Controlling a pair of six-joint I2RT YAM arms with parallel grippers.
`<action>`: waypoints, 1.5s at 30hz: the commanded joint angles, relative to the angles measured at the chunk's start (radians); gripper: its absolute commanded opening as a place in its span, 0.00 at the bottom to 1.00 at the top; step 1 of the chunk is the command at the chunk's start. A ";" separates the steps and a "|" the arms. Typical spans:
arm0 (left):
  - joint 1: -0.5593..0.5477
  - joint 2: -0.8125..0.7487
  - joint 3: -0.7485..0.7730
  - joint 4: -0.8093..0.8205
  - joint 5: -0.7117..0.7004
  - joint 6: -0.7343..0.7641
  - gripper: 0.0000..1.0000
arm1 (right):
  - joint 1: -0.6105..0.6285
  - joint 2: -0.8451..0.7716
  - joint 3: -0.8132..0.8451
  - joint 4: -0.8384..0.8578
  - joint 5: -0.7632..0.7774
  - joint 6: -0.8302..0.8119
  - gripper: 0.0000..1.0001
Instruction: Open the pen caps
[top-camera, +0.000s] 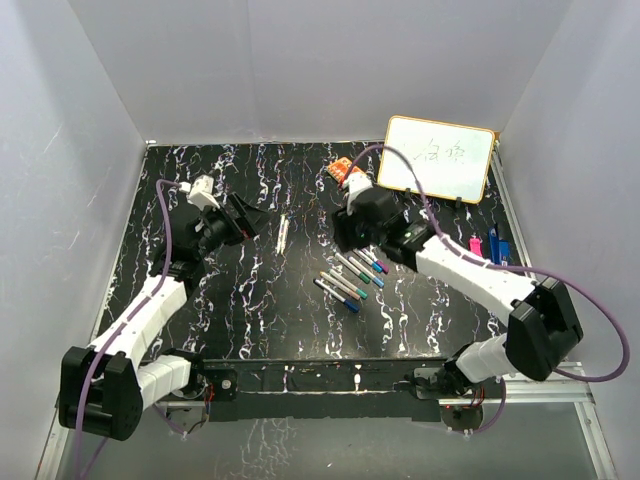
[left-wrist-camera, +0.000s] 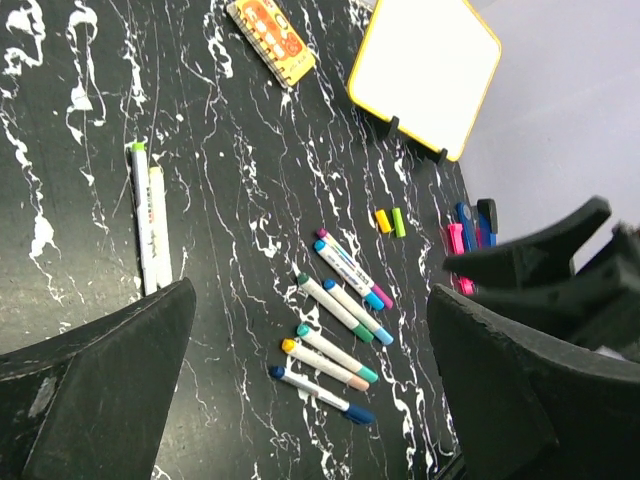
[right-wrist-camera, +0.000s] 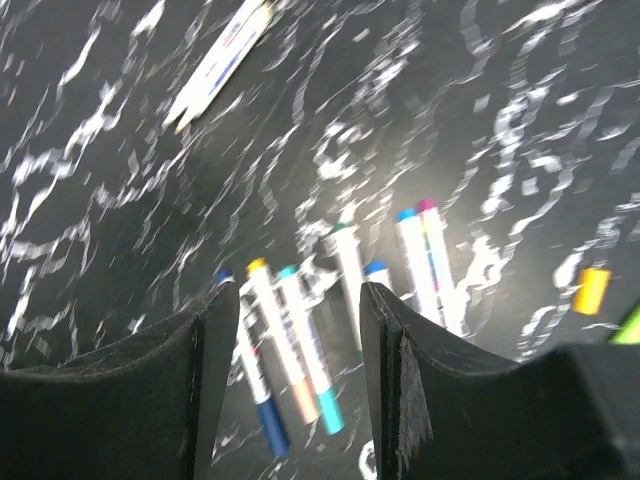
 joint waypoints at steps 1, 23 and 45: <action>-0.007 -0.013 -0.003 0.026 0.063 0.020 0.99 | 0.117 -0.050 -0.096 -0.014 -0.004 0.016 0.50; -0.008 -0.055 -0.043 -0.022 0.044 0.047 0.99 | 0.349 0.065 -0.189 0.018 0.070 0.075 0.37; -0.008 -0.052 -0.029 -0.030 0.034 0.062 0.99 | 0.346 0.168 -0.178 0.045 0.136 0.054 0.36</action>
